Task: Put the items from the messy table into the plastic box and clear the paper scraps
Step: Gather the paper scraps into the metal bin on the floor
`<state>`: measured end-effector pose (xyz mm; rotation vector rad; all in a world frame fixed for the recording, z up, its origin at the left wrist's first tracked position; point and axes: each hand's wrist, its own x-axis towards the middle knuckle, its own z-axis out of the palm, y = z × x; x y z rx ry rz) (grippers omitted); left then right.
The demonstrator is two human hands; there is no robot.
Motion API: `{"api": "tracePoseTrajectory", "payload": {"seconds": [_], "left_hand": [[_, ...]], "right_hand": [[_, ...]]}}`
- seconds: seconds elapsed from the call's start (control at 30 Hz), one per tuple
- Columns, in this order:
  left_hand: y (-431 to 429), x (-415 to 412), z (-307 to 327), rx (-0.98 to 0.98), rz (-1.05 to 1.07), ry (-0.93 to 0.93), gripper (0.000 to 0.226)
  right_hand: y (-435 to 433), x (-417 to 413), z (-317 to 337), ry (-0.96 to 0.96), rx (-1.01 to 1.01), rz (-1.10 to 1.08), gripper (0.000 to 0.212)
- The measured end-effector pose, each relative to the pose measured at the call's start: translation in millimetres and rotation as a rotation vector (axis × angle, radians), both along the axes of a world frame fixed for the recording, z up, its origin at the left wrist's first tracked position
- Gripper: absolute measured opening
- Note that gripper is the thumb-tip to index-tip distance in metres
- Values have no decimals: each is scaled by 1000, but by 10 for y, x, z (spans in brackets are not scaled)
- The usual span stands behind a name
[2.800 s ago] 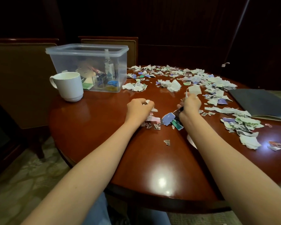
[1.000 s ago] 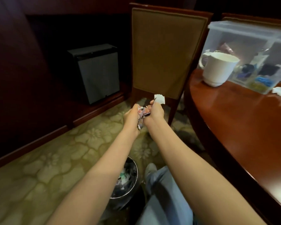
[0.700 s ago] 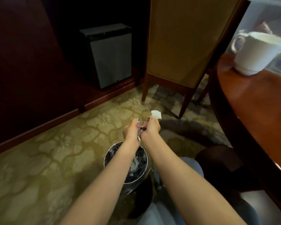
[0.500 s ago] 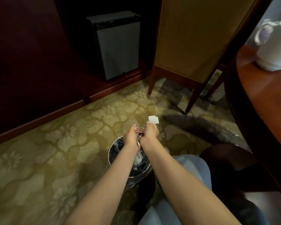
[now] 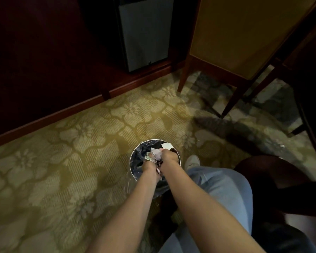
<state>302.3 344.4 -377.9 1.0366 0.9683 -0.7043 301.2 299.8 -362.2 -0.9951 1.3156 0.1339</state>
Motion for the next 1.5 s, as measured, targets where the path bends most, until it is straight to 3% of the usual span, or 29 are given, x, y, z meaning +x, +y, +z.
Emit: {"api": "tracePoseTrajectory", "payload": {"seconds": [0.13, 0.37, 0.6, 0.7, 0.83, 1.03, 1.2, 1.4, 1.5], "left_hand": [[30, -2, -90, -19, -19, 5, 43], [50, 110, -206, -14, -106, 17, 35], [36, 199, -252, 31, -164, 56, 33], [23, 187, -199, 72, -175, 64, 40], [20, 187, -181, 49, -170, 31, 38], [27, 244, -377, 94, -202, -17, 42], [22, 212, -239, 102, -189, -25, 24], [14, 238, -246, 104, -233, -5, 22], [21, 244, -188, 113, -267, -21, 32]], "right_hand": [[5, 54, -100, 133, -26, 50, 38], [13, 58, -211, 59, 81, -25, 39], [-67, 151, -1037, 80, 158, -39, 43], [-98, 118, -878, 64, 153, -18, 40], [-141, -14, -444, -15, 166, -53, 17], [-238, -63, -432, -33, 178, -46, 19], [-269, -69, -465, 13, 147, -80, 18], [-330, -79, -390, 12, 156, -76, 28], [-309, -67, -320, 12, 117, -37, 27]]}}
